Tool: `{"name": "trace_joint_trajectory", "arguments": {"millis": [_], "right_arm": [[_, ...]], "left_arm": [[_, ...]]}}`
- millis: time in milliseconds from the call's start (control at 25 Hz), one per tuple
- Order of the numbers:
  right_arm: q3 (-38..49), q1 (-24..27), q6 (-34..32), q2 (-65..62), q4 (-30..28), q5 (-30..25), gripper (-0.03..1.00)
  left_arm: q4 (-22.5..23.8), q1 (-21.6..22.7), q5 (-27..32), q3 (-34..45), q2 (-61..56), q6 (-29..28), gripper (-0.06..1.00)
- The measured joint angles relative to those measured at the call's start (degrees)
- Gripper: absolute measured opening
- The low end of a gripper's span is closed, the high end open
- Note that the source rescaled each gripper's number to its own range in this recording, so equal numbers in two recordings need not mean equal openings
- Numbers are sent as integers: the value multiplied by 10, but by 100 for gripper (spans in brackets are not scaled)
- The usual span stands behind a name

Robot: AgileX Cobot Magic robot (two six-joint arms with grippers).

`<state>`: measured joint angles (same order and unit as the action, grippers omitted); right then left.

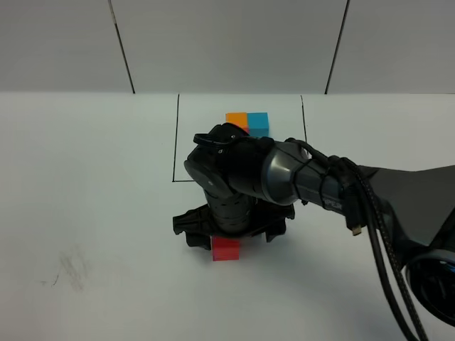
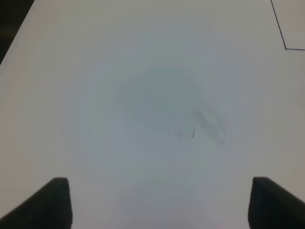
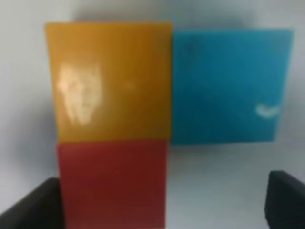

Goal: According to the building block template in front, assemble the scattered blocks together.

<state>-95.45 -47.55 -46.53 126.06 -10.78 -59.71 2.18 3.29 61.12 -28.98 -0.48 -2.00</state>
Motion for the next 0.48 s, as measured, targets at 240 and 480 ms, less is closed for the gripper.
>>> {"name": "trace_joint_trajectory", "arguments": {"millis": [240, 480], "right_arm": [[0, -20, 89, -70, 17, -30, 94], [0, -21, 109, -152, -34, -90, 94]], "left_arm": [[0, 0, 0, 0, 0, 0, 64], [0, 0, 0, 0, 0, 0, 64]]}}
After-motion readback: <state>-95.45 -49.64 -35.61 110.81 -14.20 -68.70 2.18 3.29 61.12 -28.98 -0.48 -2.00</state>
